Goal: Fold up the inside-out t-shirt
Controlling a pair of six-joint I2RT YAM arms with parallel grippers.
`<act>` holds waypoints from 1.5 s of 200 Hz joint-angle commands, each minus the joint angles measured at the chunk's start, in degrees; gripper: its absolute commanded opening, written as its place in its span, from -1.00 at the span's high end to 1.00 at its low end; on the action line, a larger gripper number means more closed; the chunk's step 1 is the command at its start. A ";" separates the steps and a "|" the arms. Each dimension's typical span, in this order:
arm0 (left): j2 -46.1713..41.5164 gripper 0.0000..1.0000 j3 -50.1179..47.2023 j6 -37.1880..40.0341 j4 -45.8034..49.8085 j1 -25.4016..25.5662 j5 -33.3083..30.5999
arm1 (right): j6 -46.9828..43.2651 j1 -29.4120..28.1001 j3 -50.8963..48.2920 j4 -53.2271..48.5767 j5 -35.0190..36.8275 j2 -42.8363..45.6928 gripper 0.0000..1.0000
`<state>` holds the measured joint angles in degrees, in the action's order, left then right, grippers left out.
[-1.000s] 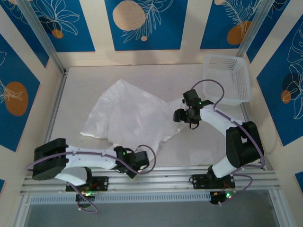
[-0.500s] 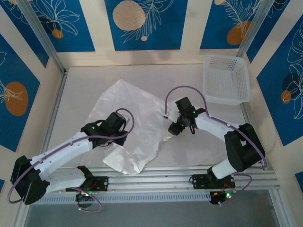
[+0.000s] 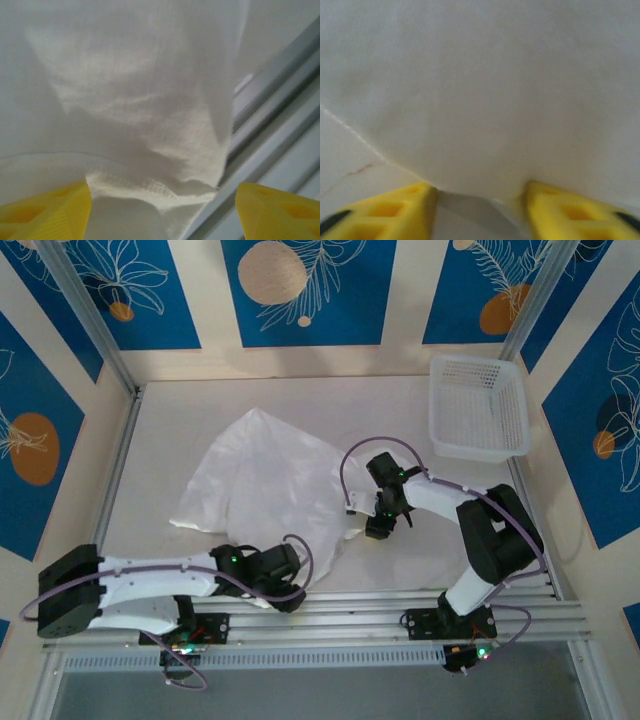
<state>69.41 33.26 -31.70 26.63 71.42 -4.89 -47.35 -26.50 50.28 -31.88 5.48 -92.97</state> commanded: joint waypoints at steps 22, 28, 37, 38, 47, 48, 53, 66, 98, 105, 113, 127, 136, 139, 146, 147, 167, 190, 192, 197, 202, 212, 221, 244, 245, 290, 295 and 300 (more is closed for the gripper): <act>4.40 -0.07 0.64 -4.29 -1.40 1.10 -9.55 | 2.22 0.92 0.74 4.35 0.06 -0.10 0.85; 4.68 0.11 0.83 -4.62 -0.78 1.14 -10.93 | 2.25 0.86 0.83 4.33 0.27 -0.12 0.92; 5.24 0.37 1.10 -4.67 -0.15 1.00 -11.92 | 2.26 0.85 1.03 4.34 0.62 -0.13 1.00; 5.31 0.39 1.11 -4.59 -0.12 1.00 -11.91 | 2.31 0.84 1.04 4.36 0.65 -0.08 1.00; 6.00 0.60 1.38 -4.11 0.18 0.94 -11.80 | 2.32 0.84 1.13 4.48 0.87 0.10 1.00; 6.09 0.62 1.42 -4.09 0.18 1.02 -11.85 | 2.34 0.84 1.13 4.47 0.91 0.13 1.00; 6.40 0.75 1.46 -4.22 0.48 0.95 -11.82 | 2.31 0.84 1.09 4.81 1.00 0.31 1.00; 6.18 1.00 1.29 -4.33 0.61 0.85 -11.48 | 2.35 0.84 0.72 6.03 1.27 1.38 1.00; -3.65 1.00 2.54 -3.88 2.42 -2.53 -10.24 | 4.55 1.07 -1.64 12.55 -0.15 9.44 1.00; -7.19 1.00 3.61 -3.26 2.80 -4.40 -9.38 | 6.30 1.46 -2.70 15.52 -1.33 12.46 1.00; -11.09 1.00 5.32 -2.36 3.36 -7.01 -8.40 | 8.78 2.30 -3.52 18.47 -3.45 15.94 1.00; -16.90 1.00 9.63 -0.75 6.18 -12.92 -7.29 | 12.84 4.09 -3.87 22.00 -7.08 21.63 1.00; -19.51 1.00 13.60 0.43 9.75 -16.81 -8.95 | 13.64 4.81 -3.68 23.30 -9.34 25.28 1.00; -19.96 1.00 15.17 1.19 11.05 -18.13 -9.60 | 14.02 4.99 -3.70 23.84 -9.78 26.30 1.00; -20.86 1.00 19.03 3.52 13.34 -20.90 -10.58 | 14.54 5.19 -3.18 24.69 -10.48 28.78 1.00; -20.92 1.00 19.65 3.94 13.61 -21.20 -10.63 | 14.56 5.21 -3.09 24.77 -10.66 29.10 1.00; -19.52 1.00 32.99 12.35 17.76 -25.68 -8.01 | 13.69 5.23 0.04 24.56 -13.95 35.48 1.00; -15.73 1.00 49.28 18.33 22.42 -25.85 -3.28 | 14.18 4.99 6.41 21.77 -16.88 42.44 1.00; -15.45 1.00 50.48 18.58 22.72 -25.81 -2.89 | 14.28 4.97 7.04 21.60 -16.83 42.98 1.00; -14.83 1.00 53.43 19.31 23.54 -25.85 -2.11 | 14.40 4.95 8.43 21.19 -16.70 44.31 1.00; -14.24 1.00 56.42 20.01 24.20 -25.85 -1.48 | 14.73 4.73 9.76 20.99 -16.14 45.60 1.00; -13.50 1.00 61.26 21.00 24.77 -25.80 -0.30 | 15.55 4.53 12.11 21.13 -15.17 47.83 1.00; -12.93 1.00 65.08 21.74 24.85 -25.81 0.82 | 16.21 4.45 14.26 21.24 -15.06 49.42 1.00; -10.79 1.00 72.63 23.05 24.29 -25.84 3.13 | 19.32 4.44 20.82 21.07 -16.75 50.29 1.00; -10.54 1.00 72.91 23.07 24.29 -25.87 3.17 | 19.40 4.44 21.13 21.07 -16.87 50.27 1.00; -2.34 1.00 82.48 28.23 22.42 -25.85 -6.44 | 24.96 4.59 35.18 18.74 -12.55 40.44 1.00; -0.87 1.00 83.31 29.35 22.31 -25.83 -9.06 | 24.93 4.75 36.99 17.29 -11.56 38.45 1.00; 0.78 1.00 84.23 30.69 22.15 -25.95 -11.81 | 25.24 5.06 38.57 16.40 -10.33 36.27 1.00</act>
<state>63.53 113.73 -7.55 50.00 45.98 -6.07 -26.11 -21.78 81.84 -11.03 -10.68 -47.11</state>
